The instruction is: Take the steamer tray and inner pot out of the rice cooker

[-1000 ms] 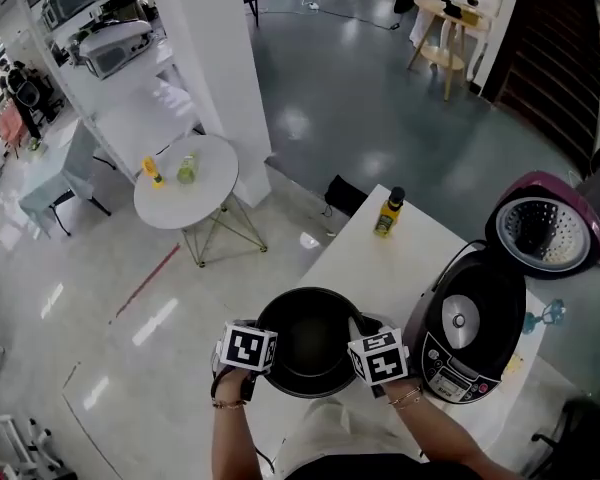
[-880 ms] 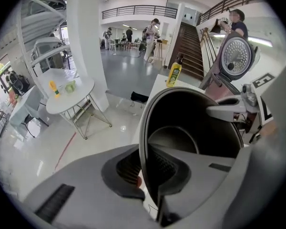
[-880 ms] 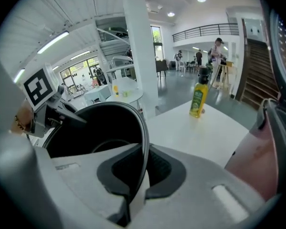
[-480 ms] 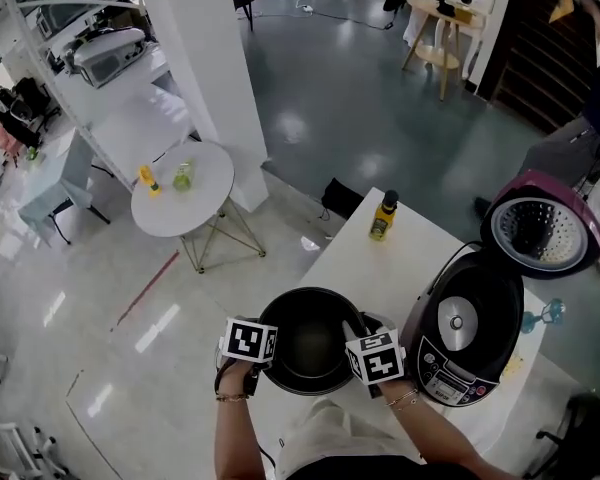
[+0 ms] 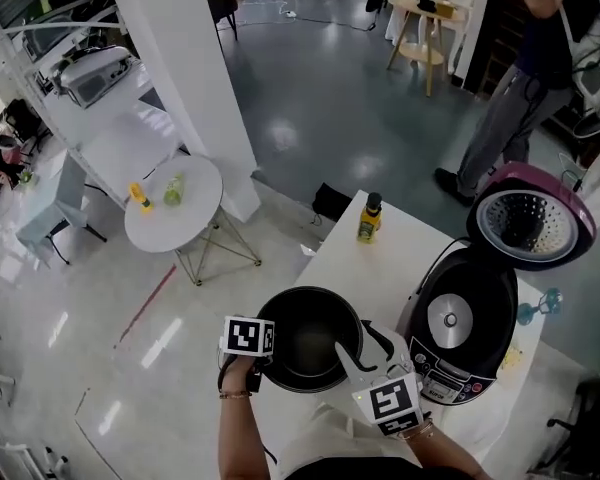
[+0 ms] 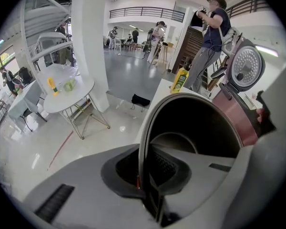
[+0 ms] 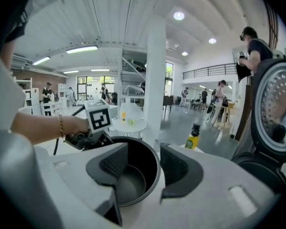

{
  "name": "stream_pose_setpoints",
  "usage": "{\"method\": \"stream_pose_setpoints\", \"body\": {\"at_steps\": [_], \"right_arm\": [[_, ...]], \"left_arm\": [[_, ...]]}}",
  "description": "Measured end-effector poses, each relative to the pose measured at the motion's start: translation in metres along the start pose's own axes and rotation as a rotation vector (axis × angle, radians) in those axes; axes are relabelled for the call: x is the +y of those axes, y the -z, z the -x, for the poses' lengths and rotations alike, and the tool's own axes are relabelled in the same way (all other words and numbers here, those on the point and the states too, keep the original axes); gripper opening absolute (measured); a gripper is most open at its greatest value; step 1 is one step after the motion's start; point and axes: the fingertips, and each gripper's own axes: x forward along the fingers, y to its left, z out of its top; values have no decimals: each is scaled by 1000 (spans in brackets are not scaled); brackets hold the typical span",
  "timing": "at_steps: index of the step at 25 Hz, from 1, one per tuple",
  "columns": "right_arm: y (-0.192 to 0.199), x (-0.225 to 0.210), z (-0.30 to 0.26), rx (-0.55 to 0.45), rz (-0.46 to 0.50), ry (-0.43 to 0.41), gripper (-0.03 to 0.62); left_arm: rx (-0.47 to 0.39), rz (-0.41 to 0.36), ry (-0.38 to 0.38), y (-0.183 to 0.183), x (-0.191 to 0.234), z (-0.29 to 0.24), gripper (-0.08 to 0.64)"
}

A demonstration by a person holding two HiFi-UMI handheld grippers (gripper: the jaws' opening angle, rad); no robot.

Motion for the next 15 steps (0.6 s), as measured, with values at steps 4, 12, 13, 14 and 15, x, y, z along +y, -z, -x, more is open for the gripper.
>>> {"method": "stream_pose_setpoints", "body": {"at_steps": [4, 12, 13, 14, 15], "right_arm": [[-15, -12, 28, -98, -51, -16, 198], [-6, -23, 81, -182, -151, -68, 5], [-11, -25, 87, -189, -181, -70, 5], [-12, -26, 92, -190, -206, -68, 5], [-11, -29, 96, -189, -223, -61, 4]], "left_arm": [[3, -26, 13, -20, -15, -13, 14], [11, -107, 55, -61, -62, -42, 14], [12, -117, 59, -66, -68, -45, 14], [11, -128, 61, -71, -73, -48, 14], [9, -138, 62, -75, -78, -51, 14]]}}
